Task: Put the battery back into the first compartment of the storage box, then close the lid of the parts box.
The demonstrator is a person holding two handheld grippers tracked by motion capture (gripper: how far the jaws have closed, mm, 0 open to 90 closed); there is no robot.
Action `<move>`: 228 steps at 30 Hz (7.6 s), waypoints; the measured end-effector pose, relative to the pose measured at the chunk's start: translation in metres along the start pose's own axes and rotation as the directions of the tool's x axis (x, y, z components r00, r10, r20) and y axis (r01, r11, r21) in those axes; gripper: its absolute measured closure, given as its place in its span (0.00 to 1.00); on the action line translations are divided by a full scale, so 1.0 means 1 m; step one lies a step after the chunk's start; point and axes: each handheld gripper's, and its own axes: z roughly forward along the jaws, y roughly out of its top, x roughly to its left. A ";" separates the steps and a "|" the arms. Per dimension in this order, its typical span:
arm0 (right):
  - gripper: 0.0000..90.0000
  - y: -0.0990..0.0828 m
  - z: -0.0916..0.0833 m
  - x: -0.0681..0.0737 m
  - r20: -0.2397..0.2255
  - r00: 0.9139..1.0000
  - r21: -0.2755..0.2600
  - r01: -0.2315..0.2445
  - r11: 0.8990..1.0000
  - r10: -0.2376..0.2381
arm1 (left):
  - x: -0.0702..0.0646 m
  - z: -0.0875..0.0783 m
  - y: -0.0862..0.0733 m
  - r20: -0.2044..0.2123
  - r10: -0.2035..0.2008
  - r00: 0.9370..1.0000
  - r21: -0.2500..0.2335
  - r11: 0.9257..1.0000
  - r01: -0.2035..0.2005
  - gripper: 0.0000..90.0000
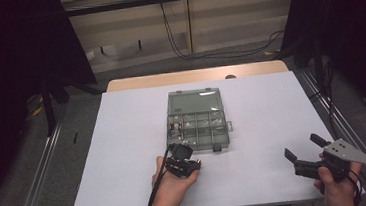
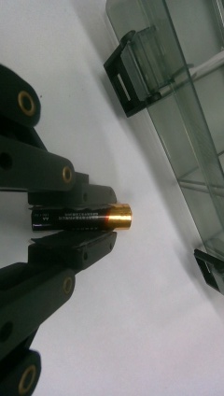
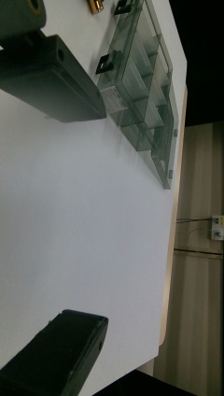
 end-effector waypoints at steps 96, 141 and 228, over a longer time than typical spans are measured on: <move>0.02 0.000 0.000 0.002 -0.004 1.000 0.000 0.001 1.000 -0.001 | 0.052 -0.050 0.062 0.044 -0.058 0.997 -0.090 0.994 0.062 0.86; 0.02 0.000 0.000 0.002 -0.005 1.000 0.002 -0.002 1.000 0.002 | 0.092 -0.022 0.089 0.002 -0.151 0.989 -0.098 0.984 0.150 0.86; 0.02 0.021 0.021 0.020 -0.036 0.999 0.054 0.016 0.998 -0.014 | 0.136 -0.035 0.083 0.135 -0.249 0.959 -0.233 0.933 0.275 0.00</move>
